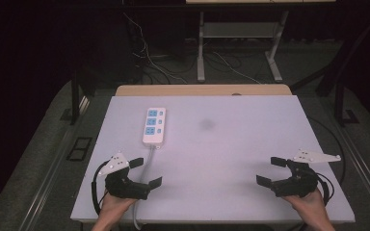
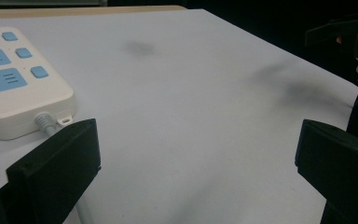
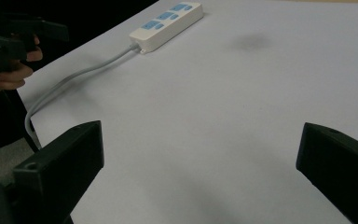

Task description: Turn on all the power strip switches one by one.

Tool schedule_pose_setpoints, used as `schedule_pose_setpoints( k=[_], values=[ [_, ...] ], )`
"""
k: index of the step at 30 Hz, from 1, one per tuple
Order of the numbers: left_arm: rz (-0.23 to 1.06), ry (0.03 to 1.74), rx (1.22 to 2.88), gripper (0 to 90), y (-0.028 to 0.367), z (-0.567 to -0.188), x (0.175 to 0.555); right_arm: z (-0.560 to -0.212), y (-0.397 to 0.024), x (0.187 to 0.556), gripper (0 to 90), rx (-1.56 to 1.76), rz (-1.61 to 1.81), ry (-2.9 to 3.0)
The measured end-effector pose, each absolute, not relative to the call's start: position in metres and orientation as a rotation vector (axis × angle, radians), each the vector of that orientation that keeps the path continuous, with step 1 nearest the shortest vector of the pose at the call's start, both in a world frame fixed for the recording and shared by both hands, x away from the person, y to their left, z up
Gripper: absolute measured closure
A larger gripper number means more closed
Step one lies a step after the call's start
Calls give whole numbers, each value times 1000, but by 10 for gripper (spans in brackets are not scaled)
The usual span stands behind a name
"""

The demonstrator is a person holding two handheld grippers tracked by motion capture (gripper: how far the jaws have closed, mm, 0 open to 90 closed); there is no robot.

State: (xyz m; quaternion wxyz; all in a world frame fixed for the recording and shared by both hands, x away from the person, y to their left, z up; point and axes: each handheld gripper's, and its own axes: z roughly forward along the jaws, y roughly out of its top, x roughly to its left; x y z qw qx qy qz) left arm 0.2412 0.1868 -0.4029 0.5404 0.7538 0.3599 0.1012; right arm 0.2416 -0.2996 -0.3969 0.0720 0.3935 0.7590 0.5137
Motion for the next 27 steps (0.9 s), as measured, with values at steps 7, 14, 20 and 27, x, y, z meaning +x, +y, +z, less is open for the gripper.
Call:
schedule_pose_setpoints(
  k=[7, 14, 20, 27],
  values=[
    [231, 852, 1797, 0, 186, -403, 241, -400, -298, 243, 5, 1185, 1533, 2309],
    [219, 850, 1831, 0, 182, -405, 241, -404, -297, 245, 5, 1203, 1516, 2335],
    [218, 859, 1839, 0, 182, -403, 242, -406, -295, 246, 5, 1201, 1502, 2355],
    [204, 861, 1871, 0, 185, -400, 246, -407, -297, 245, 5, 1209, 1499, 2358]
  ],
)
